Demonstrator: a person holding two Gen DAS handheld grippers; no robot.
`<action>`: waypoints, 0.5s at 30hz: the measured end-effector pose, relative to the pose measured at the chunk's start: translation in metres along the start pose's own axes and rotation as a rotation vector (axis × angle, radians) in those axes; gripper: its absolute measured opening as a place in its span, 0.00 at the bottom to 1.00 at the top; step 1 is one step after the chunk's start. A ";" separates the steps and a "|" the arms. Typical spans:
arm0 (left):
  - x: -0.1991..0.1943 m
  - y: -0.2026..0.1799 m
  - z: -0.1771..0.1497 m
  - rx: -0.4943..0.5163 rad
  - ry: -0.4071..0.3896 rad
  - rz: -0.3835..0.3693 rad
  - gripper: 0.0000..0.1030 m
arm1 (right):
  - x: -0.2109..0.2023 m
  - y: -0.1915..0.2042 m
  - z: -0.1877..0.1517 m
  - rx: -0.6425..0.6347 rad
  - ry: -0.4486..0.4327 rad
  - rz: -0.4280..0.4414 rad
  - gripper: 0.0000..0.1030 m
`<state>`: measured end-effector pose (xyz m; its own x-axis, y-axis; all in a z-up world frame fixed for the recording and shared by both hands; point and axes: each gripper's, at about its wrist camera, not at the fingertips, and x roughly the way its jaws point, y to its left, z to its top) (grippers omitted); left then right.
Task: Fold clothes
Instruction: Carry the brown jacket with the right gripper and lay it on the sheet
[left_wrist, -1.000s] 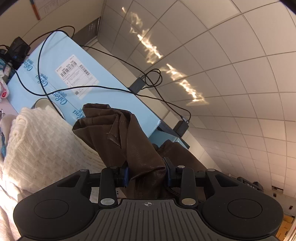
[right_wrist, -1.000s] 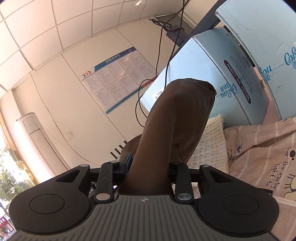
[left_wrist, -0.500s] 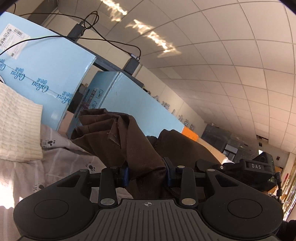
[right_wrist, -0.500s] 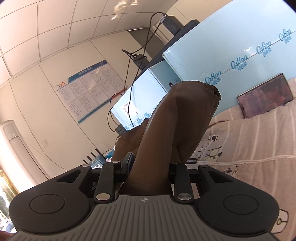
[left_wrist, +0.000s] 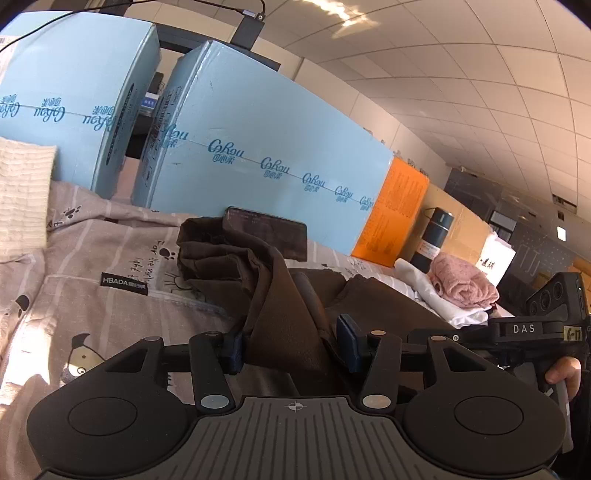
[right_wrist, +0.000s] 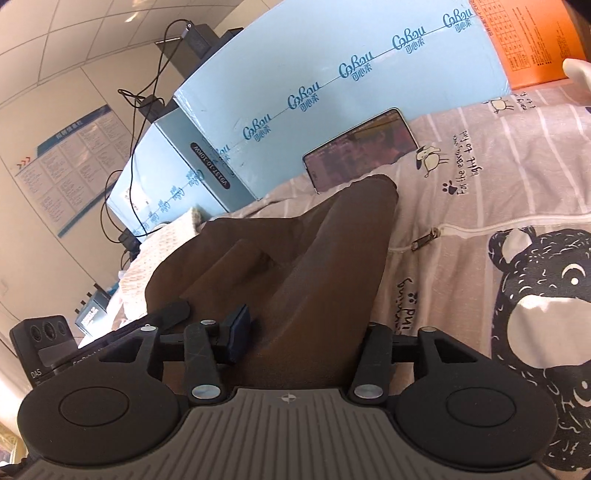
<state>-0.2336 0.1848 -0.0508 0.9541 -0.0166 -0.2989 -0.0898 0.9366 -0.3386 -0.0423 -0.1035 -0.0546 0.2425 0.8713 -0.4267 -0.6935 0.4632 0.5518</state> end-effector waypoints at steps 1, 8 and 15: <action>0.000 0.001 0.001 -0.006 0.009 0.023 0.59 | -0.002 0.002 -0.001 -0.021 -0.016 -0.034 0.76; -0.003 0.023 0.004 -0.100 0.043 0.198 0.78 | -0.017 0.027 -0.012 -0.259 -0.111 -0.164 0.89; 0.002 0.038 0.000 -0.176 0.104 0.239 0.81 | -0.041 0.059 -0.034 -0.607 -0.170 -0.119 1.00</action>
<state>-0.2351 0.2207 -0.0642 0.8665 0.1528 -0.4753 -0.3648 0.8437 -0.3938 -0.1158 -0.1177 -0.0289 0.4110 0.8563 -0.3129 -0.9039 0.4275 -0.0176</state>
